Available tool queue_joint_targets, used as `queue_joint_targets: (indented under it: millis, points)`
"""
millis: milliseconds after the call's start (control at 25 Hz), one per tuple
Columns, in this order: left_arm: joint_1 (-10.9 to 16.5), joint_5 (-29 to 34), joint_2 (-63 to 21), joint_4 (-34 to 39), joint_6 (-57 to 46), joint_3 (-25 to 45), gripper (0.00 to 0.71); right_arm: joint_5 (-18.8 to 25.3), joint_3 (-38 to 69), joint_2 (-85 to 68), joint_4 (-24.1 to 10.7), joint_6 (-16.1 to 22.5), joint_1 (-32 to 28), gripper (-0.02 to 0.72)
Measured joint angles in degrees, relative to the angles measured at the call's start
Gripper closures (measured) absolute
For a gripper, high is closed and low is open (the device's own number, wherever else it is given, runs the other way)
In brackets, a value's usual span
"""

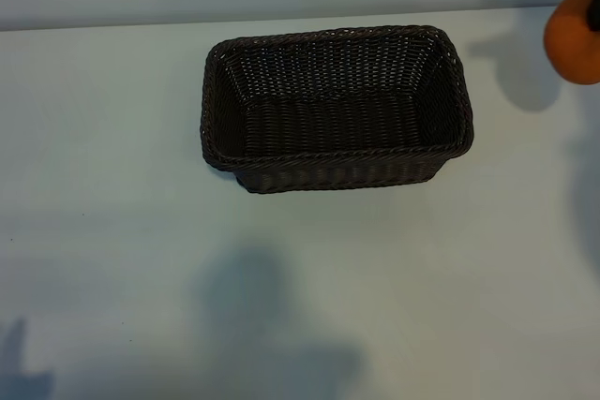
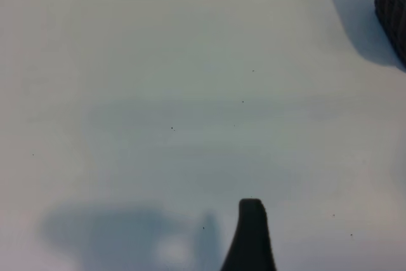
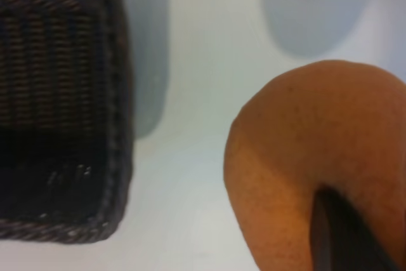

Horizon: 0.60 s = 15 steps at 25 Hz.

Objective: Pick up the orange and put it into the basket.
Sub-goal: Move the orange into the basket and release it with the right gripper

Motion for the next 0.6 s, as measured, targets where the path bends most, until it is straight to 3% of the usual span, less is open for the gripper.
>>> queue_joint_targets:
  millis: [360, 600]
  points:
    - [0.0, 0.0, 0.0, 0.0, 0.0, 0.0, 0.116, -0.6, -0.2, 0.1, 0.5, -0.1, 12.9, 0.639]
    - [0.0, 0.0, 0.0, 0.0, 0.0, 0.0, 0.117, -0.2, -6.2, 4.8, 1.1, -0.1, 20.6, 0.639]
